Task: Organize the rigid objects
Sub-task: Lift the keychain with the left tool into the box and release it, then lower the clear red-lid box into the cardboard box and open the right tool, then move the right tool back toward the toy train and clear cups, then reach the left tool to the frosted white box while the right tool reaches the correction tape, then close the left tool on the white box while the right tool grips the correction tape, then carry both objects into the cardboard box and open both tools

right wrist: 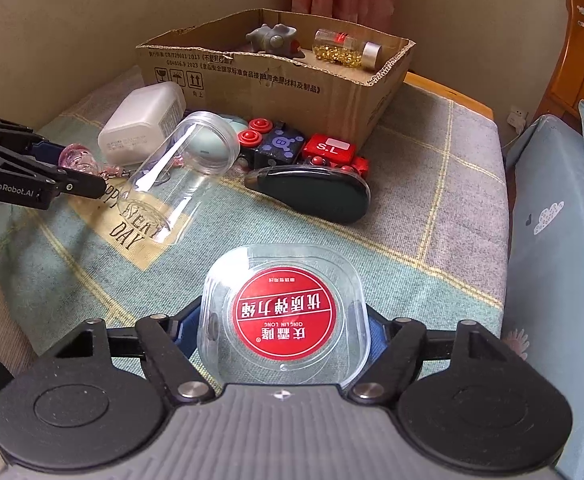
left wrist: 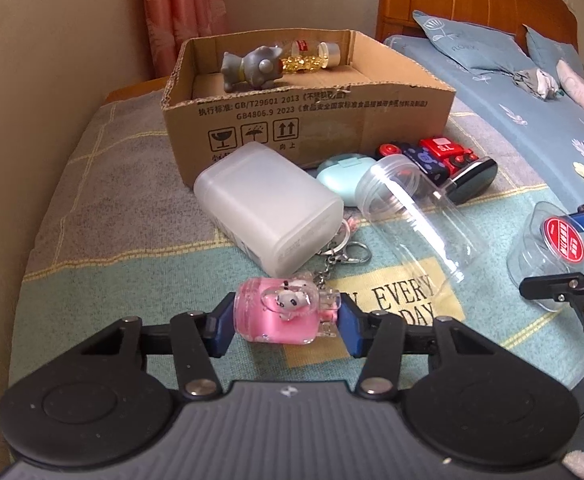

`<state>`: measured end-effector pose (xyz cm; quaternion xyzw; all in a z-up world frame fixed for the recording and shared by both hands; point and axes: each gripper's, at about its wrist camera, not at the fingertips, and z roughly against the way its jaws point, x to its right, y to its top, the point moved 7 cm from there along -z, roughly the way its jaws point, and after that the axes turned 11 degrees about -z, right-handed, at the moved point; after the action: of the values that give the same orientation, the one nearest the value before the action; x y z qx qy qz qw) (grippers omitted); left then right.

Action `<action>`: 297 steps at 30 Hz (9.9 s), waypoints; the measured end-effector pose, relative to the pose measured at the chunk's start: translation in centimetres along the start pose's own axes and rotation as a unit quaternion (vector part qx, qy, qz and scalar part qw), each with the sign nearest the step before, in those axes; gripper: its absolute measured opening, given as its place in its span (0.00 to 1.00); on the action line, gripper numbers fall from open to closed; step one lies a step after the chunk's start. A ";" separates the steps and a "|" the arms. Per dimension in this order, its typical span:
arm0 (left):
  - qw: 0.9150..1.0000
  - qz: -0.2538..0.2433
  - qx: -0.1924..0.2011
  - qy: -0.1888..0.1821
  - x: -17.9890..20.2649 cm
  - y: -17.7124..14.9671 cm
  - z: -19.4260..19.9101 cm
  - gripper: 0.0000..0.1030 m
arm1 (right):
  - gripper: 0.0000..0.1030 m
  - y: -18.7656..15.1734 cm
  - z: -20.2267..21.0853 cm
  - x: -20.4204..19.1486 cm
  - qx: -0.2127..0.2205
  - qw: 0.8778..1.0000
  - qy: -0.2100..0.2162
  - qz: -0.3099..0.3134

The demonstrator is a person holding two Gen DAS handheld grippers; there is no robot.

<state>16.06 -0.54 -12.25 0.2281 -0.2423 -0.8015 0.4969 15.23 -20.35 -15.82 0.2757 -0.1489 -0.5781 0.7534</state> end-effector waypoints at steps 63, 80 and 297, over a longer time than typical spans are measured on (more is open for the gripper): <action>0.989 -0.014 0.131 0.062 -5.2 10.3 3.5 0.99 | 0.77 19.1 2.2 -2.0 0.097 0.995 0.032 0.021; 0.983 0.064 0.144 0.097 -7.8 6.4 5.2 0.99 | 0.78 25.2 -2.9 0.3 0.061 0.997 -0.003 -0.040; 0.991 -0.071 0.110 0.012 -4.8 14.0 3.4 0.82 | 0.90 8.8 2.9 -0.6 0.076 0.997 -0.013 -0.011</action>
<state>25.54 -1.03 -0.45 0.3077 -0.3059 -0.8003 0.4138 20.45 -18.93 -8.32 0.3261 -0.1996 -0.5769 0.7218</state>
